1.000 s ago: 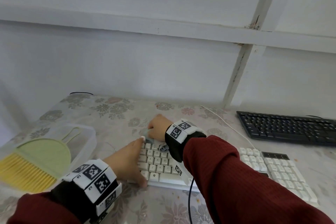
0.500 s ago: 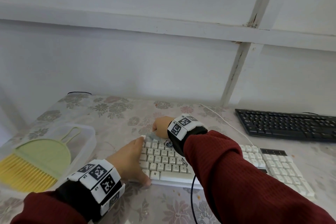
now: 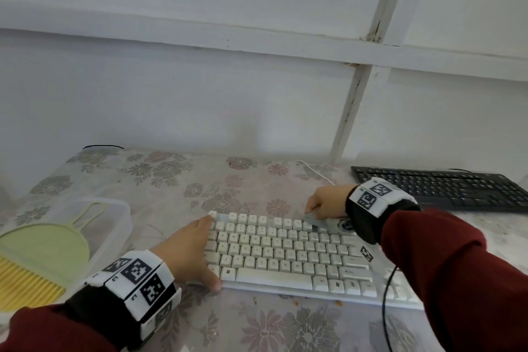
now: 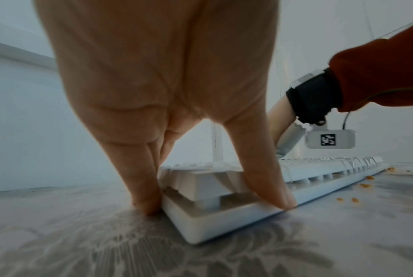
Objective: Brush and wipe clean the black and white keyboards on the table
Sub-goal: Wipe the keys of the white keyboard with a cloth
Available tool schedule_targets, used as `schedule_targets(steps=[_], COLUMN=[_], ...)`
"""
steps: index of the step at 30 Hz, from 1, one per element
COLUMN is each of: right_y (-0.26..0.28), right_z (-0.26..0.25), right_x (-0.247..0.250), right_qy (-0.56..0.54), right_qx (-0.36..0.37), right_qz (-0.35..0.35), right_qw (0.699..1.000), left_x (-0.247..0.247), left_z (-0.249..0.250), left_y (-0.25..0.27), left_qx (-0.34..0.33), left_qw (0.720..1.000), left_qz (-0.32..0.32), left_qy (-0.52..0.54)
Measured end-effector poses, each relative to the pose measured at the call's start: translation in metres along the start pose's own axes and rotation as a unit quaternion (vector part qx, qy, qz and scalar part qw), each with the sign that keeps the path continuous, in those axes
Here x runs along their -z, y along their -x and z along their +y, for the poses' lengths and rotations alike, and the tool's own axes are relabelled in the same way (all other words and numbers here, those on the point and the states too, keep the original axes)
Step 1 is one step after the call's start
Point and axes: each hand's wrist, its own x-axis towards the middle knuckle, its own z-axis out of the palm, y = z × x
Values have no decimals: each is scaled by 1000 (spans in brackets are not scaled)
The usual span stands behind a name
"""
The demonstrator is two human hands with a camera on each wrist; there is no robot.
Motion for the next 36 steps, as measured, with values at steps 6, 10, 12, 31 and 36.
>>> schedule_targets(steps=[6, 10, 12, 31, 36], right_y=[25, 35, 37, -48, -50], right_z=[48, 70, 77, -142, -133], right_x=[-15, -21, -21, 8, 9], right_qy=[-13, -12, -1, -107, -67], right_qx=[-32, -64, -82, 128, 120], right_qz=[6, 4, -1, 88, 64], right_qw=[999, 998, 997, 982, 988], left_x=[0, 2, 3, -1, -2], left_z=[1, 2, 2, -1, -4], left_y=[2, 4, 5, 14, 13], left_qx=[4, 5, 6, 22, 28], left_qw=[1000, 1000, 1000, 999, 999], left_qz=[-6, -4, -5, 5, 6], left_qy=[0, -3, -4, -30, -17])
